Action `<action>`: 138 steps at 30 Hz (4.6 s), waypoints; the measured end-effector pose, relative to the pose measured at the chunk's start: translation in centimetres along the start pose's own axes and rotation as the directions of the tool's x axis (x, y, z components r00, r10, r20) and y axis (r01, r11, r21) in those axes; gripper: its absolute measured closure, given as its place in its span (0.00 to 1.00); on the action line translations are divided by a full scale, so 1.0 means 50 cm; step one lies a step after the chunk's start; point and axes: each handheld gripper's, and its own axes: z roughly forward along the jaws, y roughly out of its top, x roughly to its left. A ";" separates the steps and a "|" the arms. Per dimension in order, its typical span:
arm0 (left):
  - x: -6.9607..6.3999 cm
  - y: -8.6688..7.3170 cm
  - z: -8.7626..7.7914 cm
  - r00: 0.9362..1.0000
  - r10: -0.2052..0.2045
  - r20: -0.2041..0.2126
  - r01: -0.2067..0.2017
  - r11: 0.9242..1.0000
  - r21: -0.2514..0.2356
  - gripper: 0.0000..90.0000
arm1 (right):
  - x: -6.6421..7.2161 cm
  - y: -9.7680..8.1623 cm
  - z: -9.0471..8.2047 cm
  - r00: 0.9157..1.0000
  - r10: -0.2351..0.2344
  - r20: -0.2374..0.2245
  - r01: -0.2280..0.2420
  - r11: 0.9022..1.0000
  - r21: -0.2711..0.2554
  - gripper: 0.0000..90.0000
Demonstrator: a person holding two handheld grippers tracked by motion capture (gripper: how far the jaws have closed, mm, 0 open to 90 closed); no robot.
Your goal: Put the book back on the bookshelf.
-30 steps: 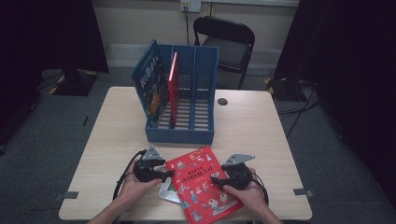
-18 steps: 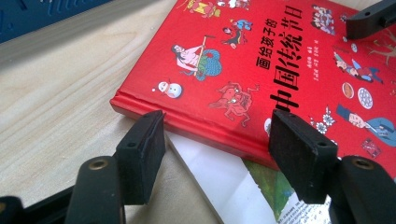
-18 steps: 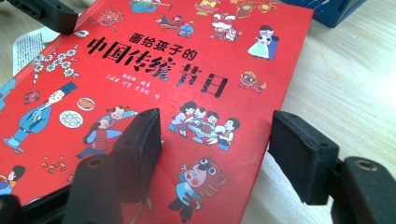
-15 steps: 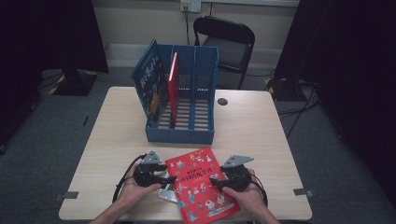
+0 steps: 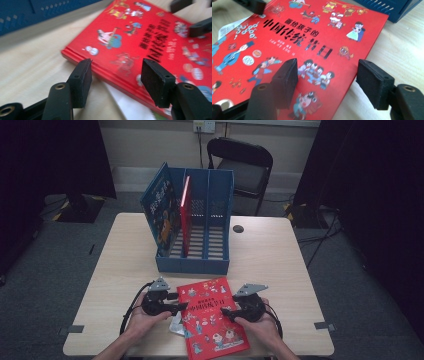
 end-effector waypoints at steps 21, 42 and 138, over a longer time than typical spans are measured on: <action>-0.016 0.003 0.012 0.998 0.057 0.012 -0.058 0.998 0.025 0.47 | -0.007 -0.010 -0.003 0.999 0.047 -0.014 -0.047 0.999 0.007 0.26; -0.020 0.003 0.017 0.998 0.052 0.042 -0.054 0.997 0.047 0.38 | -0.039 0.017 0.039 0.990 0.133 -0.040 -0.131 0.990 0.046 0.12; -0.005 0.063 -0.048 0.979 -0.016 0.205 0.045 0.989 -0.138 0.51 | -0.030 0.126 -0.063 0.975 0.081 -0.209 -0.128 0.966 -0.224 0.64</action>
